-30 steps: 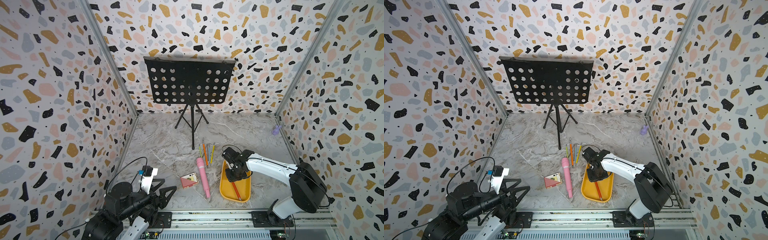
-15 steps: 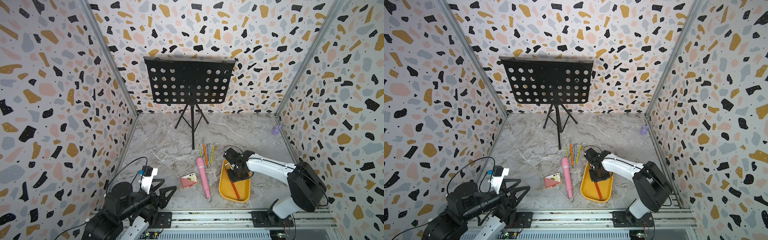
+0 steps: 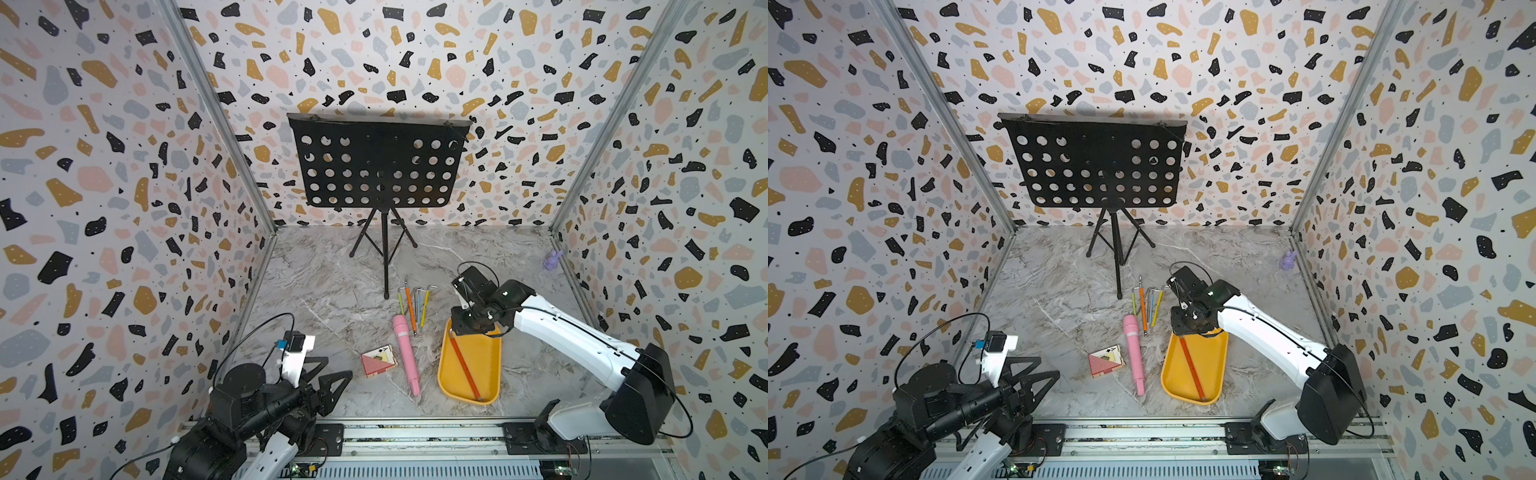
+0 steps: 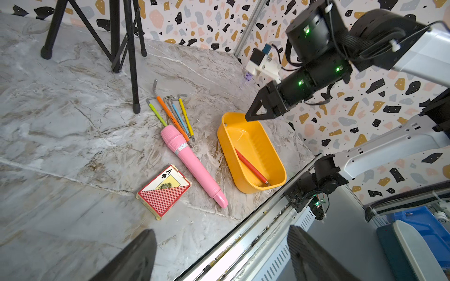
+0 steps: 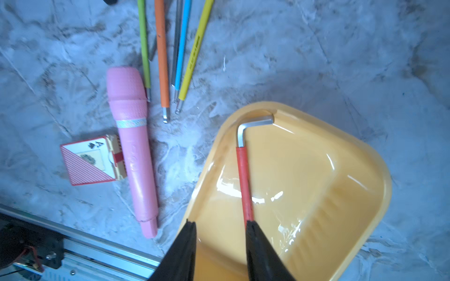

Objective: Put the hex key on the desktop into the storage box
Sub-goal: Pick up the Allen key from the center of the board.

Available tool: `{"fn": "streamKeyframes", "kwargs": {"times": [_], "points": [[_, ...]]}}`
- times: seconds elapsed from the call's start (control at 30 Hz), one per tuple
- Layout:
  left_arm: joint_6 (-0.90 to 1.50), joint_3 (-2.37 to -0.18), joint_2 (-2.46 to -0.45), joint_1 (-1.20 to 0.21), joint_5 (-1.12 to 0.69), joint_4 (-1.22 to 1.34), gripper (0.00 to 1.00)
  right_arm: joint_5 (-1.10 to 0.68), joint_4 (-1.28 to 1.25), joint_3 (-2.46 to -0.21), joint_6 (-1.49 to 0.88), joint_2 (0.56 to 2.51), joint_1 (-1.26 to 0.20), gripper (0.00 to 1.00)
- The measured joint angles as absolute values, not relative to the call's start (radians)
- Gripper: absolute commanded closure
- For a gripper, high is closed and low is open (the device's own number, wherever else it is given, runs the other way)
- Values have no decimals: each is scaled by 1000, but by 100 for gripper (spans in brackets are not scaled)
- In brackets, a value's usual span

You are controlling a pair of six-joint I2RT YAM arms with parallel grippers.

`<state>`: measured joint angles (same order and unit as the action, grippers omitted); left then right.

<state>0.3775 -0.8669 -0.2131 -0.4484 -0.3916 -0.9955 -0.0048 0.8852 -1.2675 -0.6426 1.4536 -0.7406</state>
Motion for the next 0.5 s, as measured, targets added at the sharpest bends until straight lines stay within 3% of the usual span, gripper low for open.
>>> {"fn": "streamKeyframes", "kwargs": {"times": [0.5], "points": [[378,-867,-237,-448,-376,-1003,12,34,892,-1647,-765,1942,-705,57]]}}
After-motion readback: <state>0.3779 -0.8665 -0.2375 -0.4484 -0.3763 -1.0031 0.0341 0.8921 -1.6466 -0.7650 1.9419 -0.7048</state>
